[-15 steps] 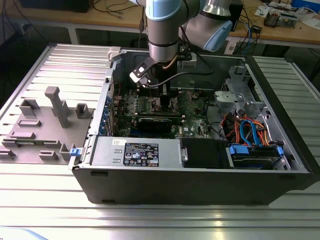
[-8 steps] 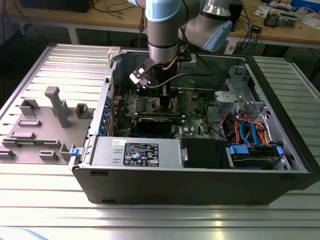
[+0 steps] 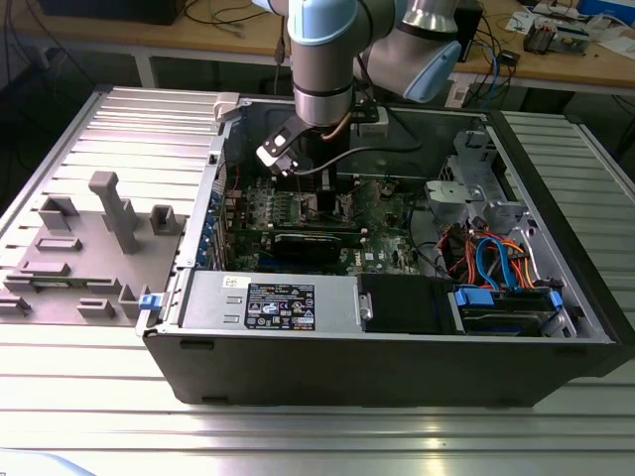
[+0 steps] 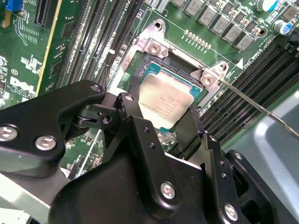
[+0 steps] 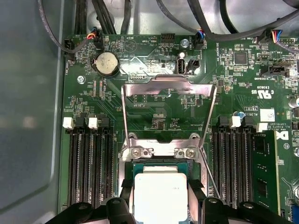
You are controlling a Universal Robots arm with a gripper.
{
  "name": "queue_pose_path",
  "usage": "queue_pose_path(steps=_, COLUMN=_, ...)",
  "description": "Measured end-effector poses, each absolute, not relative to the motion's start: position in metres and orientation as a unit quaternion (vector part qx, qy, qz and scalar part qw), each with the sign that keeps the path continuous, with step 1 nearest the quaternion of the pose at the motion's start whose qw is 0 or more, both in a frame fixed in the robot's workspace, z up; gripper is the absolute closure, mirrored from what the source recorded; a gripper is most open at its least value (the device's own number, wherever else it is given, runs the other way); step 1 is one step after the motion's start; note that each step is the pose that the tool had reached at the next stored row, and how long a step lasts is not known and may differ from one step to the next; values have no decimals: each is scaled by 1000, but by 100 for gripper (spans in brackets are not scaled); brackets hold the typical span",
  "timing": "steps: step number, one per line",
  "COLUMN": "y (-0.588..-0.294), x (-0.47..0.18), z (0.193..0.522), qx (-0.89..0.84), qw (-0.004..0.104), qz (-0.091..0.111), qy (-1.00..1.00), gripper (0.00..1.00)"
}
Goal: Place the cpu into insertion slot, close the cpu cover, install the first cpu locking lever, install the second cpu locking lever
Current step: 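Place the cpu into insertion slot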
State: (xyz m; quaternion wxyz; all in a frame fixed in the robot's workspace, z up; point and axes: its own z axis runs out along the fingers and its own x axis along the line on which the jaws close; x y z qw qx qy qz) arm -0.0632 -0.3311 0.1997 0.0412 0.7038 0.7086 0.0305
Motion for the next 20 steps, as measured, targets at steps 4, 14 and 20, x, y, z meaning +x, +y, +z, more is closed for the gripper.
queue_pose_path(steps=4, y=-332, x=-63, z=199, qx=704, qw=41, qz=30, qy=708, gripper=46)
queue_pose_path(steps=14, y=-333, x=-63, z=198, qx=708, qw=42, qz=30, qy=704, gripper=46)
queue_pose_path(steps=20, y=-333, x=-62, z=195, qx=710, qw=42, qz=29, qy=702, gripper=46)
